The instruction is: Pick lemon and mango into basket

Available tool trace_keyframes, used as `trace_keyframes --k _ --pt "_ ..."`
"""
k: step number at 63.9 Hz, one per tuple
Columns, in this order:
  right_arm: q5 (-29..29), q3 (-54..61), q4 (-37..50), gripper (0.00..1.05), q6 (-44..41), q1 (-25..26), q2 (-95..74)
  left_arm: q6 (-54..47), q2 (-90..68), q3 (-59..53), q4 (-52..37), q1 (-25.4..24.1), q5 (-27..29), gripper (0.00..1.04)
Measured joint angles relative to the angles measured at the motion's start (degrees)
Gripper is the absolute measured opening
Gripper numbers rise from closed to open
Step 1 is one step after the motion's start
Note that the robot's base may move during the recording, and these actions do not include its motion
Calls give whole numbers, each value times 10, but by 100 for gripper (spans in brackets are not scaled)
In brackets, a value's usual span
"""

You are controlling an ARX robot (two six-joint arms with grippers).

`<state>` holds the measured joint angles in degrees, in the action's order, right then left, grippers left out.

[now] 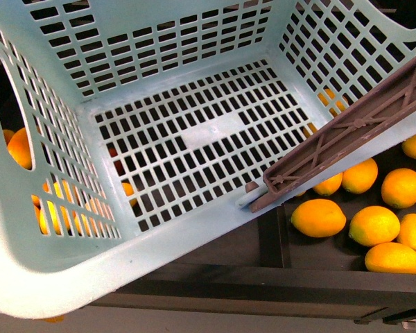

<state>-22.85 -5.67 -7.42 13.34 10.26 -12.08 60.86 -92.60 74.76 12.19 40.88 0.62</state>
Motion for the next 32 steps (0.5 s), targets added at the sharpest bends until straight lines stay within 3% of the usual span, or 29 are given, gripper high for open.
trace_keyframes --k 4,10,17,32 --pt "-91 -24 33 96 65 70 -97 -2 0 0 0 1 -1 15" --pt "-139 -66 106 96 89 135 -225 0 0 0 0 1 -6 15" --pt "-80 -171 203 96 68 182 -452 -2 1 0 0 0 0 15" --pt "16 -342 270 96 2 163 -788 -2 1 0 0 0 -2 15"
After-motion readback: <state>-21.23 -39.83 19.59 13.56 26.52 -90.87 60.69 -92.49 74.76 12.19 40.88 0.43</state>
